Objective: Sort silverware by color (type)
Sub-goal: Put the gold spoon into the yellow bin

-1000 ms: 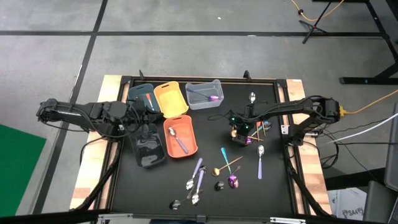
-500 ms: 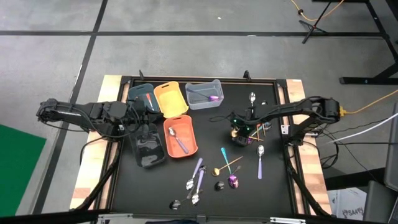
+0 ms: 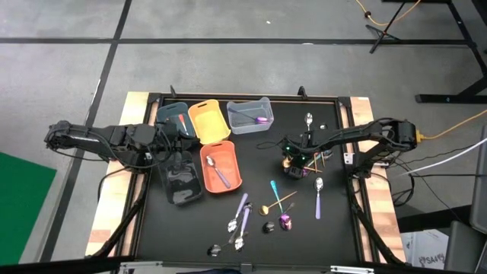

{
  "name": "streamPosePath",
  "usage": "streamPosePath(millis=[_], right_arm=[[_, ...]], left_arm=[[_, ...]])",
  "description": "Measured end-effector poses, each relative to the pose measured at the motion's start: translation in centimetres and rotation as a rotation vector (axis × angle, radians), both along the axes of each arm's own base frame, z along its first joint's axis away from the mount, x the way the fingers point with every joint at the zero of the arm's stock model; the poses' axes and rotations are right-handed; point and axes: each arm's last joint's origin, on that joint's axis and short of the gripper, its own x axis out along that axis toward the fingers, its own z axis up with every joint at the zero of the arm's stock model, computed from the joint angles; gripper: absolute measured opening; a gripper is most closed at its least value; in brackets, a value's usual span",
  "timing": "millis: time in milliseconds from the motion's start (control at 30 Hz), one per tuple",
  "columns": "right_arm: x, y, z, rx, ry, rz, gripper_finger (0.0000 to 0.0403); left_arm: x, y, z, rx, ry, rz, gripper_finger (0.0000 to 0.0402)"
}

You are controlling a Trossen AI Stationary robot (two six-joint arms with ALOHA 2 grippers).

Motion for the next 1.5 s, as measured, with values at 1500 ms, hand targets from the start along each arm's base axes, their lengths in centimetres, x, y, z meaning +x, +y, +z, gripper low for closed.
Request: streamPosePath(millis=[1500], right_arm=[[2.0, -0.3, 2.3, 0.016, -0.085, 0.01, 0.0002]], left_arm=[[0.0, 0.0, 0.0, 0.001, 0.0, 0.004, 0.0]])
